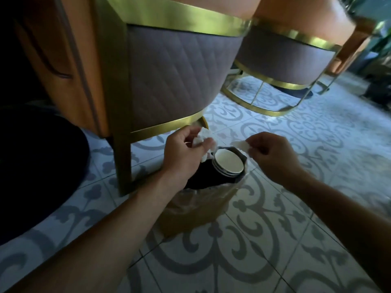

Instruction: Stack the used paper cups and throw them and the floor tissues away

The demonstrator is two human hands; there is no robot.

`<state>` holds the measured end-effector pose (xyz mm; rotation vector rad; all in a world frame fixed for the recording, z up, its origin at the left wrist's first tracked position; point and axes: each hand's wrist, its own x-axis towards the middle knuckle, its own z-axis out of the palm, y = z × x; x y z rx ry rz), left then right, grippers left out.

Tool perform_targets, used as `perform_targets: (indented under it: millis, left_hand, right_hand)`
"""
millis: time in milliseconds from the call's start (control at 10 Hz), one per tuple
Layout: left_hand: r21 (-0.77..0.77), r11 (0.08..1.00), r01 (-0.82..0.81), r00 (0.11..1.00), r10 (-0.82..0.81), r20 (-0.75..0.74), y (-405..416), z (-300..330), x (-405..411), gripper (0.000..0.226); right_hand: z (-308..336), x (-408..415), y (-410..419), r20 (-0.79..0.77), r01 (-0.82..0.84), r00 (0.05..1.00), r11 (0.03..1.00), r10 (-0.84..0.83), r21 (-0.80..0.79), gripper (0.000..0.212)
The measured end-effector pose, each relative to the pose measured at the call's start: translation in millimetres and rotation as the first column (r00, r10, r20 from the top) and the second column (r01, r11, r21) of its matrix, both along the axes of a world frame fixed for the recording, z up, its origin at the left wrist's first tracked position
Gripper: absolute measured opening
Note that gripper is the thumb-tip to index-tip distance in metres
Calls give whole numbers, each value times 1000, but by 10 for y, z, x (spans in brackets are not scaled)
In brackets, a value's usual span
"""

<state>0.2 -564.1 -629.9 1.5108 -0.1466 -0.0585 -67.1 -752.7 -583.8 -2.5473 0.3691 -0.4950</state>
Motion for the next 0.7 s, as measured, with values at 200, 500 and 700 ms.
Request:
perform_targets:
  millis: [200,500,700]
  left_hand:
    - [77,997,-25,999,23,26,-309,-139,80,34]
    - [293,956,-3,980,-55,192,-677,-227,203,45]
    - [262,961,84,980,-127,150,-657,-216,205,43]
  right_hand:
    - [-123,-9,-48,-23,83,996,992,-82,89,13]
    - [-269,57,-65,-35,129,991,980,-126,148,13]
    - [-272,59,-65,-18,125,992,971,-124,202,15]
